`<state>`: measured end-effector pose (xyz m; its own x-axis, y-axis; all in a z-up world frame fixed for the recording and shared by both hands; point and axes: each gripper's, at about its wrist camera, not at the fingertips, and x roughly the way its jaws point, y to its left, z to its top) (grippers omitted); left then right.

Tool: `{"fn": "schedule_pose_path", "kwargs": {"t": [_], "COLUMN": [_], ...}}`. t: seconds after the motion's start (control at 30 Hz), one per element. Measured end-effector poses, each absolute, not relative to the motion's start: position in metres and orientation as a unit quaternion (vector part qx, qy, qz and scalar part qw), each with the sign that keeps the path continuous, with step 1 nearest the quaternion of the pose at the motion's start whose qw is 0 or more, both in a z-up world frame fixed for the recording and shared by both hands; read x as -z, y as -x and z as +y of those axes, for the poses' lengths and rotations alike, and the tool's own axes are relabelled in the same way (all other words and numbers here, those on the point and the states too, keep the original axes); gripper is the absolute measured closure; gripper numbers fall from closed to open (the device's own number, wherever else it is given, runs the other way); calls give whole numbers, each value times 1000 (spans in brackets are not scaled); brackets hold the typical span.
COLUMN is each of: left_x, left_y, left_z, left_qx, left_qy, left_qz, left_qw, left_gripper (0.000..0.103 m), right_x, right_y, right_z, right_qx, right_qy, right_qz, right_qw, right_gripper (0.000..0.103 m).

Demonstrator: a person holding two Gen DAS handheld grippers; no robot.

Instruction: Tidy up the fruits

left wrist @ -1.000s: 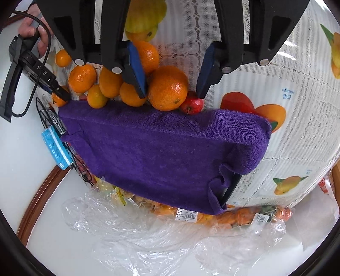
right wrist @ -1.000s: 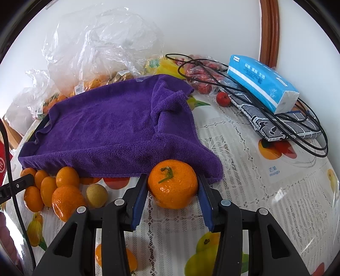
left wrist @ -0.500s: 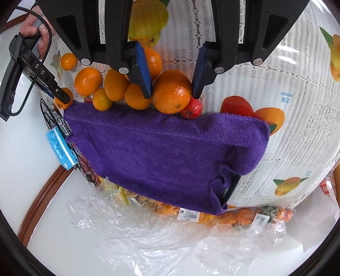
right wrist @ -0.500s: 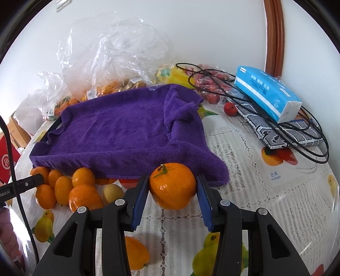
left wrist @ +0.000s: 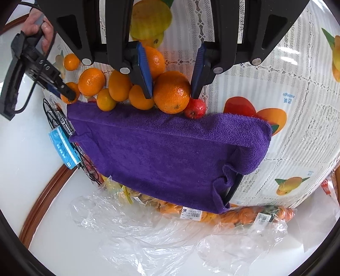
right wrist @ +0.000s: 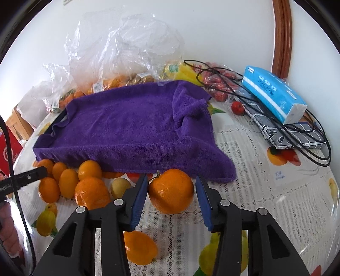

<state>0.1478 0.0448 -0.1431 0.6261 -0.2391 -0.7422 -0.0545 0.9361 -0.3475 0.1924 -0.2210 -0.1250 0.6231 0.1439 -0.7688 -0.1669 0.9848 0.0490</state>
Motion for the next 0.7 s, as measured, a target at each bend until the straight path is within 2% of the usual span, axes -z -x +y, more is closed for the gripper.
{"fn": "schedule_pose_path", "kwargs": {"t": [0.27,0.6,0.7], "left_x": [142,120,112], "left_y": [-147,-135,-133], "left_z": [44,47,47], "left_qx": [56,58,59], "left_qy": [167,167,162], "left_qz": [420,397,391], "left_qw": [890,901,904], "left_gripper": [69,70,77], "right_x": [135,114,103], "right_y": [-193,-181,-178], "right_z": [-223,-226,-221], "right_qx": [-78,-76,-81], "right_qy": [15,8,8], "right_qz": [441,416,405], "right_qw": [894,906,911], "right_gripper": [60,60,60]}}
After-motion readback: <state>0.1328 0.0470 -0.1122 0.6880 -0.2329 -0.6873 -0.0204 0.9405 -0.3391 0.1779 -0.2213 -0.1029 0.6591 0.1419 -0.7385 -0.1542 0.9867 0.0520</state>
